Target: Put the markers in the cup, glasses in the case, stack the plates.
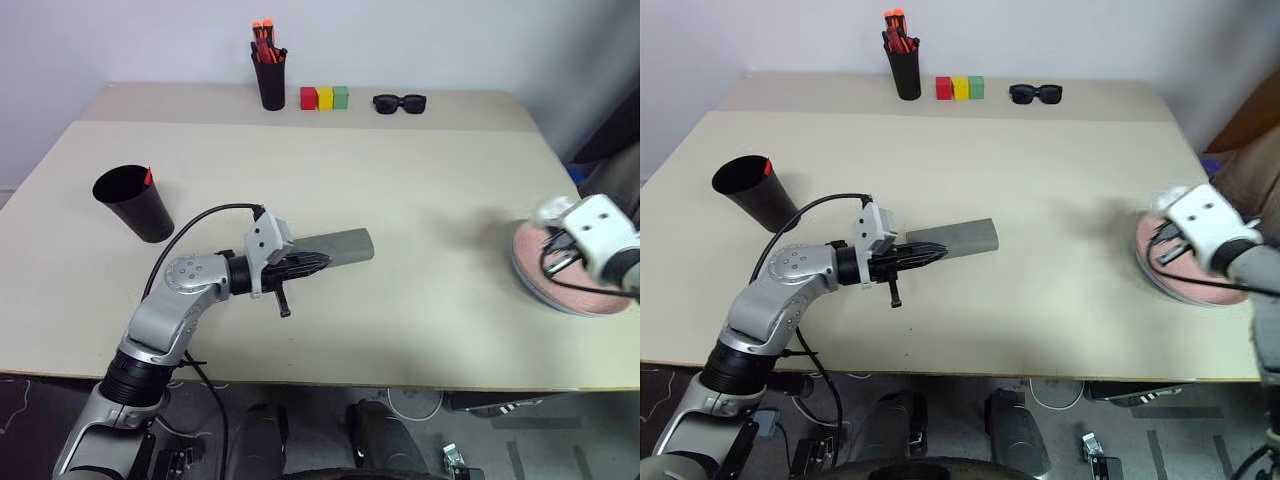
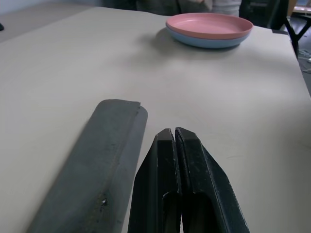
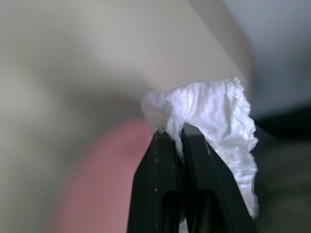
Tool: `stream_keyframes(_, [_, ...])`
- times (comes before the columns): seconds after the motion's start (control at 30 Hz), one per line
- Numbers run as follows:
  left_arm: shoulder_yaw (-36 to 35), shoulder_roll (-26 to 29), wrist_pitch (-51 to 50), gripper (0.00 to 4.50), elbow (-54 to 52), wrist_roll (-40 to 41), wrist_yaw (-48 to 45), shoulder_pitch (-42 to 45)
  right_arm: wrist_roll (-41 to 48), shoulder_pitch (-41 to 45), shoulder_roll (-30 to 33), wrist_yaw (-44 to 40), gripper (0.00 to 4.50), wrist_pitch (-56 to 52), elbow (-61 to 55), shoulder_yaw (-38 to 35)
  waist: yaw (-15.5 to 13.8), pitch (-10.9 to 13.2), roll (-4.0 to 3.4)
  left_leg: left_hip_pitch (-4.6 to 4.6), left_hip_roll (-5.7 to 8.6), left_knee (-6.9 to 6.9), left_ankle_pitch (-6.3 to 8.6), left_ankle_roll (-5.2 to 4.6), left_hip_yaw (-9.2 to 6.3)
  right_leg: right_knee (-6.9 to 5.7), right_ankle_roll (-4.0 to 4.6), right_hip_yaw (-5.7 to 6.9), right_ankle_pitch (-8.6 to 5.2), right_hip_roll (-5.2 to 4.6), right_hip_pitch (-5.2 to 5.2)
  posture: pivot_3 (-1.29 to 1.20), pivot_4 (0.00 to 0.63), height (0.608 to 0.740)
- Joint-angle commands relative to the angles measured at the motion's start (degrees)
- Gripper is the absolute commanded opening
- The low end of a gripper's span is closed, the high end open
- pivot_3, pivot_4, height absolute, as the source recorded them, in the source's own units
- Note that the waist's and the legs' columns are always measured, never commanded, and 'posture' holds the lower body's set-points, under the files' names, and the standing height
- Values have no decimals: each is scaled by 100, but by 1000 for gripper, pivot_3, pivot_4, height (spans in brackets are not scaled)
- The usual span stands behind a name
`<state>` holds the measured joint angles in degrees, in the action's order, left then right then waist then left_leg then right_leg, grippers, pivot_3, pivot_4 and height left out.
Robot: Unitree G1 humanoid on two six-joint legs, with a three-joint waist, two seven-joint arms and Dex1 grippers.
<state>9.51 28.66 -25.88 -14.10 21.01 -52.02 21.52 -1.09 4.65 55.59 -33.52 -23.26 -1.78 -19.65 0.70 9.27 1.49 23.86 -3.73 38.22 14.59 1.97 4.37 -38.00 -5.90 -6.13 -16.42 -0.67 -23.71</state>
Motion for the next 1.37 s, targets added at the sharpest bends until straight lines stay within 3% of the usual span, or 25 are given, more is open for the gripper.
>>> stream_keyframes(0.03, [-184, -8, 68, 0, -106, 90, 57, 35, -83, 14, 19, 75, 660, 99, 367, -13, 17, 0, -3, 0, 0, 0, 0, 0, 1, 0, 0, -1, 0, 0, -1, 0, 150, 725])
stream_keyframes(0.07, [-220, -1, 66, 0, -118, 88, 92, 14, -95, 40, 7, 85, 938, 129, 421, 25, 29, -1, -4, -1, 0, -1, 0, 0, 1, -1, -1, -1, 0, 0, -1, 0, 150, 725])
stream_keyframes(0.27, [-595, 55, 23, 0, -208, 176, 377, -168, -131, 333, -14, 126, 3987, 366, 592, 214, 106, -1, -8, -13, -1, -8, 0, 0, 2, -3, -13, -3, 7, 2, 1, 0, 150, 725])
stream_keyframes(0.53, [-1803, 118, 189, 0, -413, 42, 1494, -785, 932, 1072, -557, -641, 3987, 908, 214, 357, 185, 0, -6, -19, -3, -13, 0, 0, 0, -3, -16, -2, 8, 3, 7, 0, 150, 725])
stream_keyframes(0.77, [-2570, 241, 168, 0, -1111, 21, 1963, -1955, 2046, 1253, -1211, -1546, 3987, 306, -347, 840, 158, 6, 3, -27, -5, -17, 1, -1, 2, -2, -15, 1, 7, -5, 19, 0, 150, 725])
stream_keyframes(1.0, [-3134, 292, 113, 0, -1522, 139, 2189, -2722, 1754, 1865, -1529, -1589, 3987, 717, 568, 1326, 177, 7, 5, -35, -5, -13, 2, -2, 7, 1, 3, 1, -2, -9, 25, 0, 150, 725])
stream_keyframes(1.37, [-3368, 193, 96, 0, -1798, 181, 2467, -3154, 1395, 2337, -1805, -1649, 3987, 1383, 1536, 1695, 186, 7, 4, -35, -6, -19, 2, -2, 10, 1, 4, 0, -2, -8, 21, 0, 150, 725])
